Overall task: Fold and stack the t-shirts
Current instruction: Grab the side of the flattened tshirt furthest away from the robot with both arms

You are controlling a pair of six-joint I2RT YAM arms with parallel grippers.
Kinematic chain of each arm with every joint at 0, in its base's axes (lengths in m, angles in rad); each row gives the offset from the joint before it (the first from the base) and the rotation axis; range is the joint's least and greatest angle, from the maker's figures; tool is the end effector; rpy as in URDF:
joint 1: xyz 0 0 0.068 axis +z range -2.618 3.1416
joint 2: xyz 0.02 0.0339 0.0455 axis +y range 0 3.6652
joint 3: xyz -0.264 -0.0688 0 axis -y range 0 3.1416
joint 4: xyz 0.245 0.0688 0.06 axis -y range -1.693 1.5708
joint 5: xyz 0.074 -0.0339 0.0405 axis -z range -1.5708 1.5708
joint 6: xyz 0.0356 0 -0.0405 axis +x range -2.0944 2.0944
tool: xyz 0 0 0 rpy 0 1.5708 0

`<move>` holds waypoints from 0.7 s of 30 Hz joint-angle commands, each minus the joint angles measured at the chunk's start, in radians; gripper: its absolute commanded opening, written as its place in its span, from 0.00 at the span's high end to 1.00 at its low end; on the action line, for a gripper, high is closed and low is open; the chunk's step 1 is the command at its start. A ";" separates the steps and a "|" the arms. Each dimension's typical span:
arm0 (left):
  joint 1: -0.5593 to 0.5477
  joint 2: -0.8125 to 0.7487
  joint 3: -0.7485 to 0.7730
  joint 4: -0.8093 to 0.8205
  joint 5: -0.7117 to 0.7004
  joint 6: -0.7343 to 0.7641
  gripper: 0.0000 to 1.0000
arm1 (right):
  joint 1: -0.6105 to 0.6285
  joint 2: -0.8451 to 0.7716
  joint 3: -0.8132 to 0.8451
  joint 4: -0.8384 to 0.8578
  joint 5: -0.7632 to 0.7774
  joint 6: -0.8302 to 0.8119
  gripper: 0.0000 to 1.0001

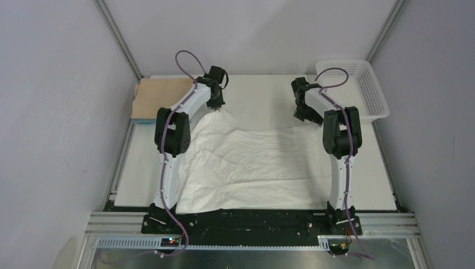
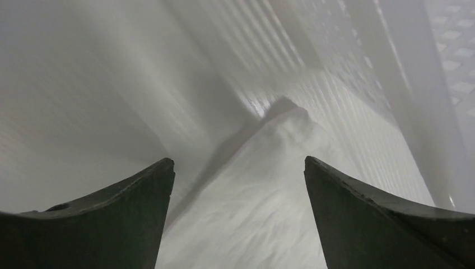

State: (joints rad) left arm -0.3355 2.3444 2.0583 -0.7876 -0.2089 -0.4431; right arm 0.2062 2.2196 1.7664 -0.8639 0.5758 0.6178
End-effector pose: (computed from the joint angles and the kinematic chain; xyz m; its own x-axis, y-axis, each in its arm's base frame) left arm 0.4824 -0.1604 0.1951 -0.8479 -0.1486 -0.5090 -0.1492 0.9880 -0.0398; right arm 0.4465 0.0736 0.1700 -0.7943 0.3302 -0.5099 0.5179 0.8068 -0.2843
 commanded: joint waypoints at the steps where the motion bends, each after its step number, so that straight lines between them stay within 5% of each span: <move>1: -0.004 -0.085 -0.010 0.006 -0.016 0.006 1.00 | -0.016 0.028 0.009 -0.120 0.016 0.075 0.13; 13: -0.007 -0.148 -0.068 0.016 -0.034 0.005 1.00 | -0.033 -0.065 -0.080 -0.037 0.039 0.115 0.55; 21: -0.007 -0.163 -0.083 0.023 -0.045 0.028 1.00 | -0.032 -0.049 -0.054 0.009 0.023 0.095 0.92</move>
State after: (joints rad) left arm -0.3363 2.2593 1.9862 -0.7853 -0.2321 -0.4419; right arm 0.1772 2.1899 1.6924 -0.8879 0.5846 0.7124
